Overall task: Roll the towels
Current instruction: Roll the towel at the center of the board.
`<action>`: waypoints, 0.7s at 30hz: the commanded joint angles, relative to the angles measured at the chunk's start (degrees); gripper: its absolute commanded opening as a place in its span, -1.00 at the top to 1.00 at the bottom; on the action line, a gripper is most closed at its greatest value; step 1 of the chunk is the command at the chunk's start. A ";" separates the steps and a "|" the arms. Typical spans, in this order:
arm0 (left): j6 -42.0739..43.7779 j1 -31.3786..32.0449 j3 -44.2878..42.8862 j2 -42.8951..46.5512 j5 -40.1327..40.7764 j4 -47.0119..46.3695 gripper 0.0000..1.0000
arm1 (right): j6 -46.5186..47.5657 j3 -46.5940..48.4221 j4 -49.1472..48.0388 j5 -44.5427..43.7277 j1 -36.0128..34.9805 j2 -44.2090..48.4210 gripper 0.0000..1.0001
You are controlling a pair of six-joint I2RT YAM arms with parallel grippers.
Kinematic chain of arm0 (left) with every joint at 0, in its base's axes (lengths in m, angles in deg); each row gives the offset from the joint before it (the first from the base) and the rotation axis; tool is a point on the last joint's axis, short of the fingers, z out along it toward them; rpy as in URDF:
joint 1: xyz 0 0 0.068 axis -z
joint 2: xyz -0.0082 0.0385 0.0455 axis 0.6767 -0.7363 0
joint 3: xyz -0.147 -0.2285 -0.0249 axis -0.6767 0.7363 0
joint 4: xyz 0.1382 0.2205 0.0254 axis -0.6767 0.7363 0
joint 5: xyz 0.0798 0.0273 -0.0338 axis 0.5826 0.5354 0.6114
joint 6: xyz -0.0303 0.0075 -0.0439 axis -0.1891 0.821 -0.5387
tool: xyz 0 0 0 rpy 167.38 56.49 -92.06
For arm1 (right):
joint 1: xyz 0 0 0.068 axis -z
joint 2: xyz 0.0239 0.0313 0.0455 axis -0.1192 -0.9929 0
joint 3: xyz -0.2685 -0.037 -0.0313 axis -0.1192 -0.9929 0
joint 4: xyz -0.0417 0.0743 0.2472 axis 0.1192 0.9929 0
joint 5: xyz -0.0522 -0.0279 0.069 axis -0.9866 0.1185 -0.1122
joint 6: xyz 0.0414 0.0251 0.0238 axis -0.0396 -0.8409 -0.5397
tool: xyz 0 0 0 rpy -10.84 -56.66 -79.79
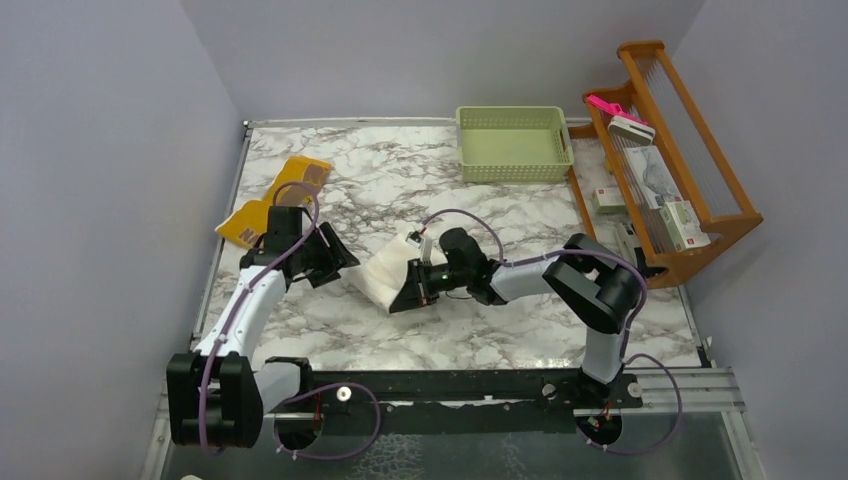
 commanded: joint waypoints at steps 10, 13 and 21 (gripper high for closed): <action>-7.45 9.04 3.24 -3.08 1.49 -5.55 -0.21 | -16.99 -3.52 -17.02 9.72 2.00 -8.50 0.99; -8.03 9.96 4.19 -5.33 2.75 -7.29 -0.15 | -16.55 -3.56 -16.27 9.39 2.01 -8.21 0.98; -8.55 10.48 6.23 -8.70 4.41 -11.83 0.50 | -12.96 -2.14 -12.05 8.90 2.03 -7.83 0.98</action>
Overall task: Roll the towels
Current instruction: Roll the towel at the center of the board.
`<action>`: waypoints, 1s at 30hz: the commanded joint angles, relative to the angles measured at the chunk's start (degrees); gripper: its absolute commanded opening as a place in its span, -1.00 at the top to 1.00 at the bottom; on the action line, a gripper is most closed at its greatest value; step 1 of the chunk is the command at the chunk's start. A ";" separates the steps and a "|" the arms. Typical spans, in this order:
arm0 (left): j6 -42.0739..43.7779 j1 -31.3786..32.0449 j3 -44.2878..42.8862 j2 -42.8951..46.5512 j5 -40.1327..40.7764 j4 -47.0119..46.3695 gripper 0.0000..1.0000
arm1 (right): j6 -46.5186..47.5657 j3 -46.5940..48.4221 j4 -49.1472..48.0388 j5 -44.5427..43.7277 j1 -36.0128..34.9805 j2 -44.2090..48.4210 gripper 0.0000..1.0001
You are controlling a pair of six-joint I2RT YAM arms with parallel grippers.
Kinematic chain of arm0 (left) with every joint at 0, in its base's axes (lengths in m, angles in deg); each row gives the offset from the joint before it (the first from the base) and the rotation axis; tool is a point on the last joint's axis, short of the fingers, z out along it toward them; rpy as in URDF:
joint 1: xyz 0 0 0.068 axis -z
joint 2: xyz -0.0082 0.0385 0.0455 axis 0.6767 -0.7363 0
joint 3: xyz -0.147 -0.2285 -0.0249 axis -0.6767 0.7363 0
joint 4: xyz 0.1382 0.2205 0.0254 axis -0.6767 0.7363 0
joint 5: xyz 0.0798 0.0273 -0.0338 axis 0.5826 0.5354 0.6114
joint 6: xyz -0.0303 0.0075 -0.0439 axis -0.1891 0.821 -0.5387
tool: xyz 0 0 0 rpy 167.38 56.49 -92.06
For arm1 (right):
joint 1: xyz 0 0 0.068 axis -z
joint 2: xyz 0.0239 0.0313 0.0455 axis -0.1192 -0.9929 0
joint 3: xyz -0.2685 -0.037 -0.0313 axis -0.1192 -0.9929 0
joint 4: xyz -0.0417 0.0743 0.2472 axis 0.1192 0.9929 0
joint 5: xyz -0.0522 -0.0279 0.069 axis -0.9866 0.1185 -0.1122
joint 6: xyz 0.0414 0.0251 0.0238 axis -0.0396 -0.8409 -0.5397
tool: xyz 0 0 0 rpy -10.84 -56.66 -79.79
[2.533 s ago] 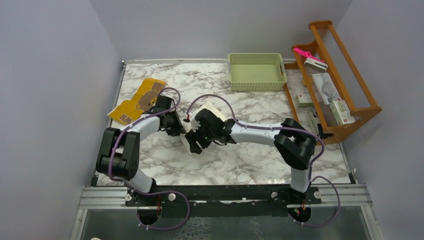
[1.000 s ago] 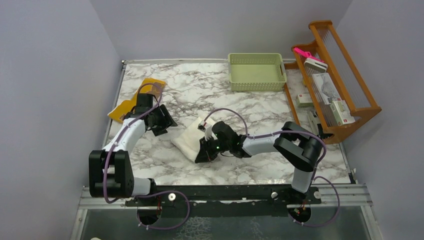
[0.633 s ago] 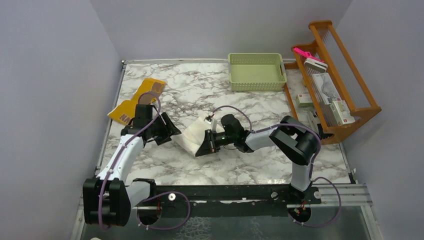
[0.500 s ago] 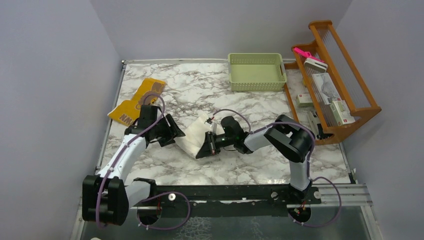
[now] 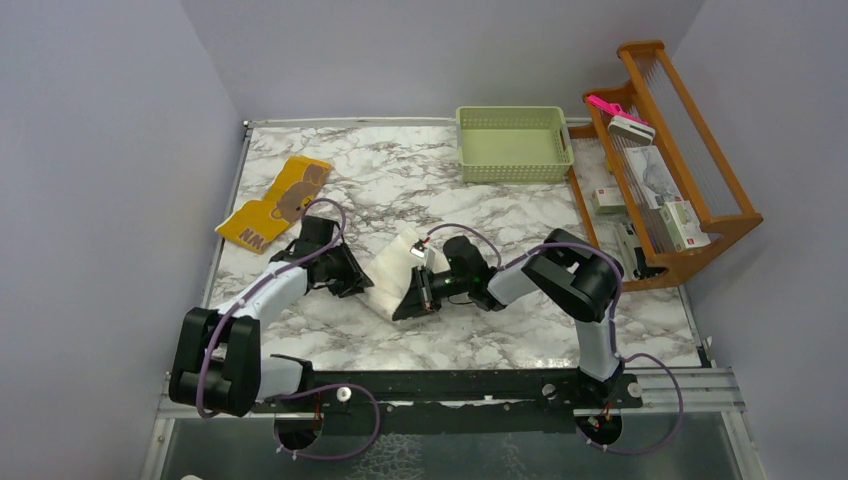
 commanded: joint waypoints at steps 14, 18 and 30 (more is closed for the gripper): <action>7.72 1.42 -9.21 -9.57 5.92 2.95 1.00 | 40.15 12.01 43.71 -30.07 -2.82 20.17 -0.34; 8.73 1.46 -10.87 -9.76 7.87 5.41 1.00 | 45.49 13.64 46.35 -40.62 -8.61 22.95 -0.34; 9.34 1.55 -11.36 -10.40 8.99 7.89 1.00 | 45.42 26.36 55.48 -60.75 -22.72 7.97 -0.34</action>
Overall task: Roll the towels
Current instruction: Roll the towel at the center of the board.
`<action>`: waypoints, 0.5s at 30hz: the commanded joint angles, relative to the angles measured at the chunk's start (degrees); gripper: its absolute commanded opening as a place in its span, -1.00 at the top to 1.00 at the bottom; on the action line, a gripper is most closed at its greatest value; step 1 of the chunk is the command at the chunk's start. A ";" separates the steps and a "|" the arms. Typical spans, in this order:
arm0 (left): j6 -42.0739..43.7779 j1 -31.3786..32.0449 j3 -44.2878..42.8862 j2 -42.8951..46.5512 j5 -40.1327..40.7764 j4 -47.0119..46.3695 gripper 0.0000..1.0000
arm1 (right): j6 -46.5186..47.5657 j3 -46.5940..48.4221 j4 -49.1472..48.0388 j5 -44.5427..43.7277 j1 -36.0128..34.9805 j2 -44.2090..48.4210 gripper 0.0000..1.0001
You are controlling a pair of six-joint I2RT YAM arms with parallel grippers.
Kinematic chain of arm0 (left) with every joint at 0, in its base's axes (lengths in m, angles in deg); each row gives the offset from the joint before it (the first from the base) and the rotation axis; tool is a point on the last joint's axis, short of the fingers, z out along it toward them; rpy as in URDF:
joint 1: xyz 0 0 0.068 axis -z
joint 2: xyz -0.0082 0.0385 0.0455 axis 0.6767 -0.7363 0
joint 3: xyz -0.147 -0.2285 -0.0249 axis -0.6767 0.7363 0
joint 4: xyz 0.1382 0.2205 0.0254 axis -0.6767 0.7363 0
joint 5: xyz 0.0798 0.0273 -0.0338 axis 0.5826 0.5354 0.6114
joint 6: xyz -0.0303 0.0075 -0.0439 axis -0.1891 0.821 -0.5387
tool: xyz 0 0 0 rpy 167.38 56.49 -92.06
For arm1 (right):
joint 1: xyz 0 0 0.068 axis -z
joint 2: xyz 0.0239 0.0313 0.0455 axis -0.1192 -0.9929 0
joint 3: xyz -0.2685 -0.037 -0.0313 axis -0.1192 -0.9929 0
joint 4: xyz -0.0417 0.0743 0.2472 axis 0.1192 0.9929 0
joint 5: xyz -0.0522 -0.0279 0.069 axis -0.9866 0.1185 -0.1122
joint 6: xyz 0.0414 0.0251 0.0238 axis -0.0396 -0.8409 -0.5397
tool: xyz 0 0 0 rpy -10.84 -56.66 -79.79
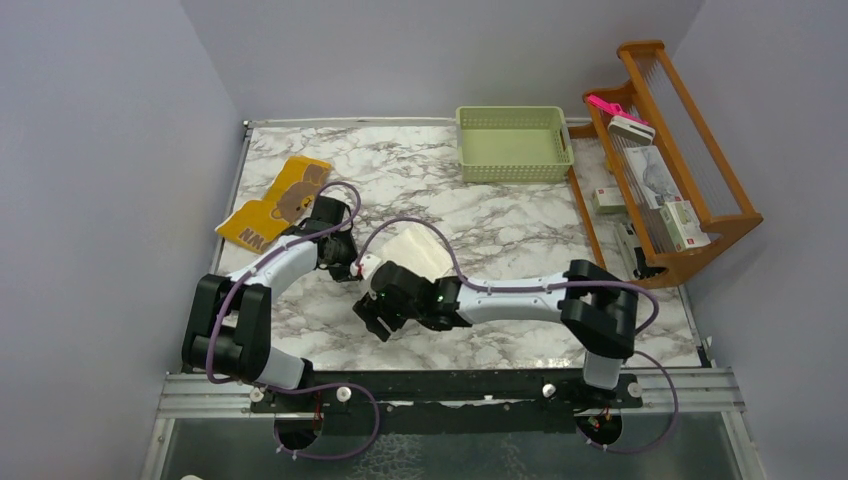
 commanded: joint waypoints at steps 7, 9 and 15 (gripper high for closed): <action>1.31 0.17 -1.38 -0.33 2.81 2.88 1.00 | -1.95 9.08 11.38 -19.81 -3.29 -9.78 -0.33; 1.35 0.17 -1.65 -0.57 2.66 2.98 1.00 | -2.74 10.39 13.07 -22.08 -3.62 -11.18 -0.31; 1.82 0.17 -2.09 -1.01 2.66 3.25 1.00 | -0.77 6.71 6.63 -25.63 -5.04 -6.50 -0.33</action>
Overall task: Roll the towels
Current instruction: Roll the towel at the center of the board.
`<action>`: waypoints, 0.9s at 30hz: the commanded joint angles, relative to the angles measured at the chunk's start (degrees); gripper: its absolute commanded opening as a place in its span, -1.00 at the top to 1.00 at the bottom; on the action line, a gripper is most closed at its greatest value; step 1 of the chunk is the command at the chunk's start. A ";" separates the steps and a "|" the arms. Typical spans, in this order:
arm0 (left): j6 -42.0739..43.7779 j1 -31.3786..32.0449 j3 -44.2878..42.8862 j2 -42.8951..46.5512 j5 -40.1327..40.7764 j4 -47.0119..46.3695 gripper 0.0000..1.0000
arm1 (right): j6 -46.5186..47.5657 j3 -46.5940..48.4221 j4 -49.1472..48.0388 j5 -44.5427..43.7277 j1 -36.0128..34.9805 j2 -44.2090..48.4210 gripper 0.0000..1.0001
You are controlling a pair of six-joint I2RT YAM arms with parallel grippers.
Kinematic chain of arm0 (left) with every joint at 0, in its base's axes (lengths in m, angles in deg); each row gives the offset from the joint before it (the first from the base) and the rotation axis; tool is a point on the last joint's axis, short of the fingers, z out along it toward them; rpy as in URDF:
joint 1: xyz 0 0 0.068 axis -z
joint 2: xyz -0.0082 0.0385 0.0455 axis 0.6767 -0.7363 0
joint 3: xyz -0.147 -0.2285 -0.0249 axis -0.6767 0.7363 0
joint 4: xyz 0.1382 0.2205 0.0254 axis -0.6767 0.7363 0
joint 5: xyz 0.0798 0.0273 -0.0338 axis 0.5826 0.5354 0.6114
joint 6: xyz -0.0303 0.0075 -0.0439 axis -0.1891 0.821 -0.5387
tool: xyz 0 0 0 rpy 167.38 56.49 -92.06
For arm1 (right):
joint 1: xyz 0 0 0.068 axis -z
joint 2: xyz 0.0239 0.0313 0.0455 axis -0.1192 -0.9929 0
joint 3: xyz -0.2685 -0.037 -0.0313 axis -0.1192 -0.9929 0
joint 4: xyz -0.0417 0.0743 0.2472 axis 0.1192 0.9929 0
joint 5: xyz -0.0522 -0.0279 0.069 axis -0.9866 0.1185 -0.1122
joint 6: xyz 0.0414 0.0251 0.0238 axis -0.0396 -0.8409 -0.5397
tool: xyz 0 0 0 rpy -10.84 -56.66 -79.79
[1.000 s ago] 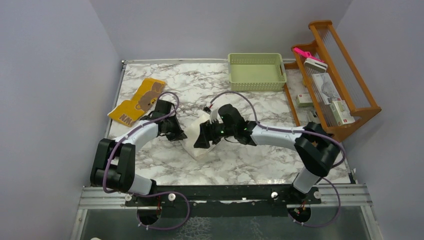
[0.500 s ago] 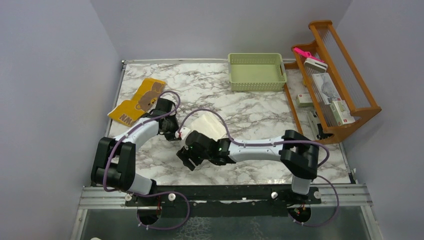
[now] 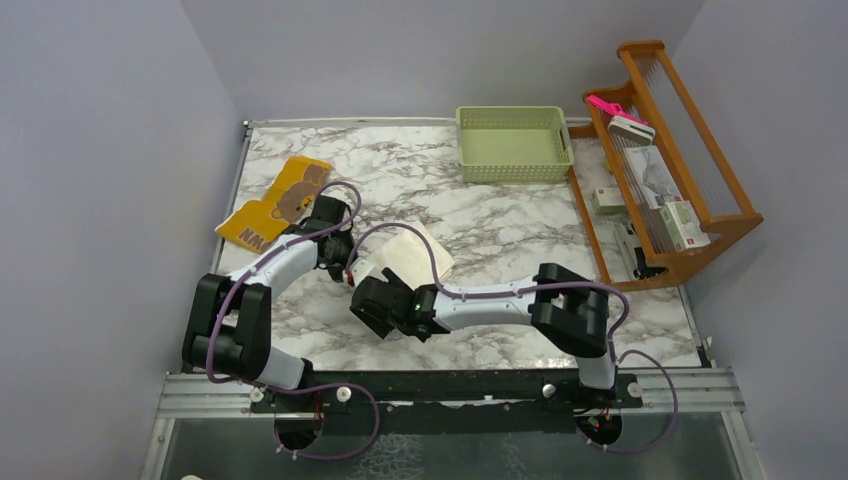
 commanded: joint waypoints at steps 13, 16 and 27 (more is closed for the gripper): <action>1.30 0.17 -1.54 -0.92 1.83 1.92 1.00 | 1.49 -1.42 -4.07 -2.22 -1.13 5.03 -0.75; 1.38 0.17 -1.47 -0.81 1.97 2.14 1.00 | -1.01 0.42 -1.18 -2.49 -1.05 3.02 -0.76; 1.39 0.17 -1.81 -0.87 1.80 2.25 1.00 | -3.28 2.84 2.40 -4.68 0.05 -1.41 -0.75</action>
